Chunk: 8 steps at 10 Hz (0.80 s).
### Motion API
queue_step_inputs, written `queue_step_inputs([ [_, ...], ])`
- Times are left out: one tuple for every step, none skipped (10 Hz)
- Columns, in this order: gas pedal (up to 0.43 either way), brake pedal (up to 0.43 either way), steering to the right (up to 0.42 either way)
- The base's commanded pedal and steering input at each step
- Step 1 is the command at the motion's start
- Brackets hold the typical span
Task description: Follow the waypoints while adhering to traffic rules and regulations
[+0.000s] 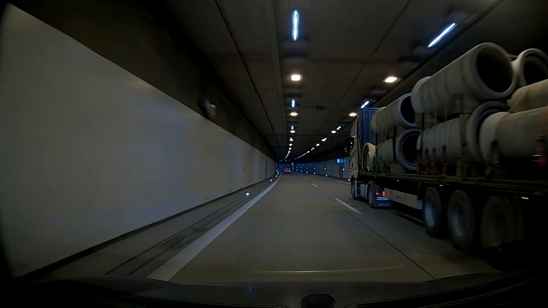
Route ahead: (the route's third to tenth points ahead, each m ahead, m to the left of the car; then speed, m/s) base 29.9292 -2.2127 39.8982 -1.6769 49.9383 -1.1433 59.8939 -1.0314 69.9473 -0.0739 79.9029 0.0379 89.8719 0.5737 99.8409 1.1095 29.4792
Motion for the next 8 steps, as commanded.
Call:
queue_step_inputs([
  [0.138,0.0,-0.001],
  [0.138,0.0,-0.001],
  [0.138,0.0,-0.001],
  [0.138,0.0,-0.001],
  [0.138,0.0,-0.001],
  [0.13,0.0,-0.001],
  [0.13,0.0,-0.003],
  [0.118,0.0,-0.005],
])
